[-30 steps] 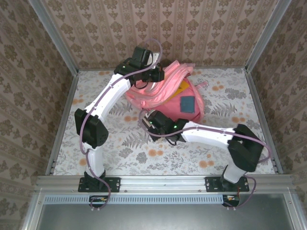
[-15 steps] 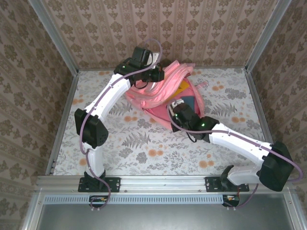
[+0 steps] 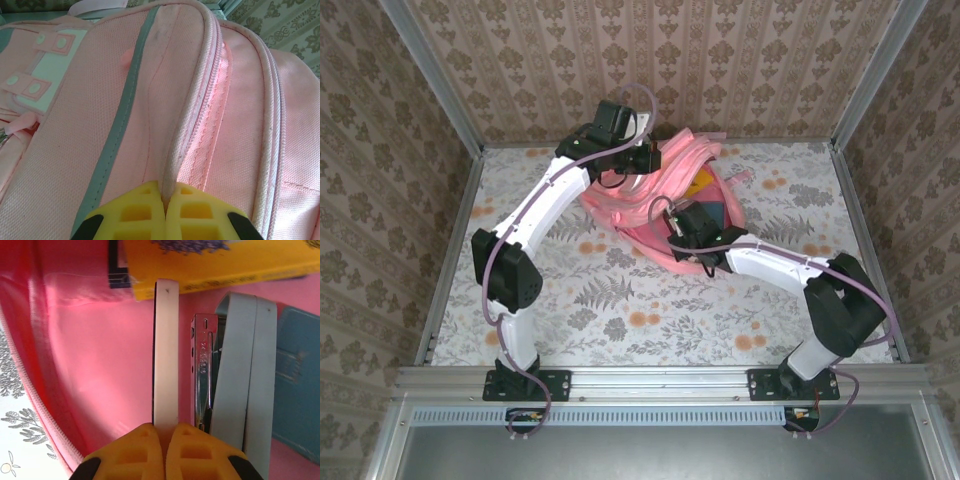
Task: Pack the student bag
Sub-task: Place the loose stationery in the student bag, then rotate the student bag at the top-center of the table.
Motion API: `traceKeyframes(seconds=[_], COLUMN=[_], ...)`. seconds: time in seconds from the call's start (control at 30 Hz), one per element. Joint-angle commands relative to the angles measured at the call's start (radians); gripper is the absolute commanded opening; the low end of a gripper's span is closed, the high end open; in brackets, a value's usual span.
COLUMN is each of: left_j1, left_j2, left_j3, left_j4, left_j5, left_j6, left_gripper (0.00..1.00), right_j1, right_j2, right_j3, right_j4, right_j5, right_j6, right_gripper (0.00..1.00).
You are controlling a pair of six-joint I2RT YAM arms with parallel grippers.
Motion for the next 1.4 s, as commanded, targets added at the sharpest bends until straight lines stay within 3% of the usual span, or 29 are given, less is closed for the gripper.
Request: traceKeyframes(seconds=[0.0,0.2,0.37,0.4,0.43,0.47,0.57,0.73,0.8,0.93,1.23,1.37], left_j1=[0.007,0.005,0.005,0.005,0.005,0.005,0.005,0.002,-0.001,-0.014,-0.039,-0.042], left_j2=[-0.060,-0.050,-0.045,-0.046,-0.045,-0.045,-0.044,-0.038,-0.036,-0.038,-0.106,-0.179], left_j3=[-0.003,-0.003,-0.001,-0.001,-0.001,-0.003,-0.003,-0.003,-0.004,-0.009,-0.103,-0.182], left_j4=[0.036,0.042,0.040,0.040,0.037,0.037,0.038,0.046,0.046,0.046,0.058,0.060], left_j5=[-0.025,-0.022,-0.019,-0.021,-0.021,-0.021,-0.022,-0.009,-0.004,-0.002,-0.027,-0.062], left_j6=[-0.027,-0.029,-0.027,-0.026,-0.023,-0.023,-0.022,-0.026,-0.029,-0.026,-0.030,-0.039], left_gripper=[0.00,0.00,0.00,0.00,0.00,0.00,0.00,0.00,0.00,0.00,0.00,0.00], right_j1=[-0.002,-0.001,-0.001,-0.001,-0.001,-0.001,-0.003,-0.016,-0.033,-0.131,-0.409,-0.469], right_j2=[-0.004,0.008,0.064,0.066,0.064,0.058,0.015,-0.158,-0.253,-0.367,-0.277,-0.174], right_j3=[0.051,0.023,0.038,0.032,0.031,0.030,0.007,-0.114,-0.177,-0.263,-0.227,-0.171], right_j4=[0.093,0.114,0.064,0.069,0.069,0.066,0.075,0.133,0.154,0.147,0.066,0.036], right_j5=[-0.086,-0.211,-0.147,-0.122,-0.106,-0.093,-0.095,-0.087,-0.034,-0.035,-0.138,-0.219], right_j6=[-0.156,-0.324,-0.372,-0.371,-0.362,-0.350,-0.296,-0.133,-0.038,0.109,0.255,0.281], right_gripper=[0.00,0.05,0.10,0.17,0.34,0.42,0.53,0.55,0.62,0.63,0.61,0.60])
